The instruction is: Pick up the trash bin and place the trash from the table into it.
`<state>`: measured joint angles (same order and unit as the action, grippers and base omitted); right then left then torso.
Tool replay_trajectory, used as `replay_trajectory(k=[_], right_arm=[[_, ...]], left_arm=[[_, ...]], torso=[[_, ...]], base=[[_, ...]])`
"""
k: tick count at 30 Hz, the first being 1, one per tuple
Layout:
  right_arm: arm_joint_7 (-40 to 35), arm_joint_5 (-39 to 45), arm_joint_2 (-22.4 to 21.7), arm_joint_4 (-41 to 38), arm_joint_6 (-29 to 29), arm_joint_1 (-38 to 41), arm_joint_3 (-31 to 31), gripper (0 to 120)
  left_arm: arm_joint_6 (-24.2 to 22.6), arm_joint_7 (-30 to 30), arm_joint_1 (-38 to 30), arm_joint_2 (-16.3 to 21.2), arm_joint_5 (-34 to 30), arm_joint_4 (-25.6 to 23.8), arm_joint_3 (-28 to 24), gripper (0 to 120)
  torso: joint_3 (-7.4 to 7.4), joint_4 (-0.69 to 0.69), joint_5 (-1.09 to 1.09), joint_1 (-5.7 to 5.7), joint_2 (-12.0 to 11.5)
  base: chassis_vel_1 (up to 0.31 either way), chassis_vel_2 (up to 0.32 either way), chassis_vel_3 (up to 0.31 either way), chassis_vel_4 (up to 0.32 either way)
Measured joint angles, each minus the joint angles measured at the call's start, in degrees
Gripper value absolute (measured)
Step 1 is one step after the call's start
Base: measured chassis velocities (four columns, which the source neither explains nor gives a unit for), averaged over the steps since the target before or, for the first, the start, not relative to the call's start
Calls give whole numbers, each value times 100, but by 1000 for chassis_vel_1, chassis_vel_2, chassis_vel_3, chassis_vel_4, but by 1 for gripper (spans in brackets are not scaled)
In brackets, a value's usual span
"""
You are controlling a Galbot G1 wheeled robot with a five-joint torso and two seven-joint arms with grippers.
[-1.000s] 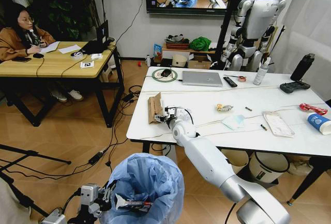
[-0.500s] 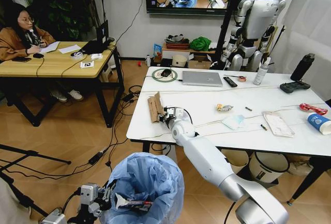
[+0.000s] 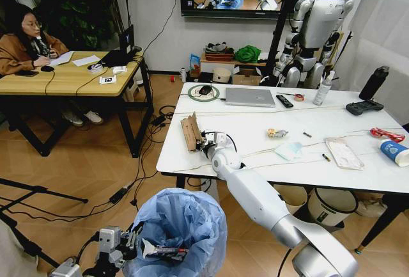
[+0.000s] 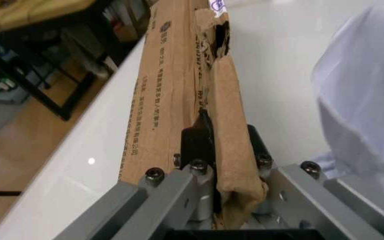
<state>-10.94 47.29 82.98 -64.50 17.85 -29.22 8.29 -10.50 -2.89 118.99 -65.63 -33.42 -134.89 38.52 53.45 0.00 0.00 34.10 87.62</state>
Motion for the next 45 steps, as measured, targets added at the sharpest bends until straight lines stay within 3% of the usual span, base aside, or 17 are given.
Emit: replay_trajectory(k=[8,13,15,18,24,36,45], right_arm=[[-173,651,-606,-1534,-119,-388,138,0],[-103,1170,-1402,-2715,-403,-614,393,0],[-79,1228,-1534,-2833,-451,-629,438,0],[116,1385,-2238,-3421,-728,-719,677,0],[630,1547,-2800,-4067,-1064,-792,992,0],[1186,1630,-3346,-4923,-1334,-856,1680,0],[1268,1515,-3192,-4975,-1387,-810,2468,0]], left_arm=[[-27,41,-45,111,-74,-3,-23,0],[-55,55,-72,172,-111,-20,-31,0],[-55,55,-73,172,-111,-20,-31,0],[-58,55,-76,157,-111,-17,-35,0],[-64,54,-62,109,-88,-16,-32,0],[-80,56,-15,4,-64,-95,88,0],[-109,66,5,-12,-69,-176,157,0]], torso=[[-1,0,1,-1,0],[-1,0,2,-1,0],[-1,1,2,-1,0],[-1,-3,1,-1,0],[-1,0,1,-2,1],[-1,0,0,-2,0],[-1,1,0,-2,0]], base=[[0,0,0,0],[0,0,0,0],[0,0,0,0],[0,0,0,0],[0,0,0,0],[0,0,0,0],[0,0,0,0]])
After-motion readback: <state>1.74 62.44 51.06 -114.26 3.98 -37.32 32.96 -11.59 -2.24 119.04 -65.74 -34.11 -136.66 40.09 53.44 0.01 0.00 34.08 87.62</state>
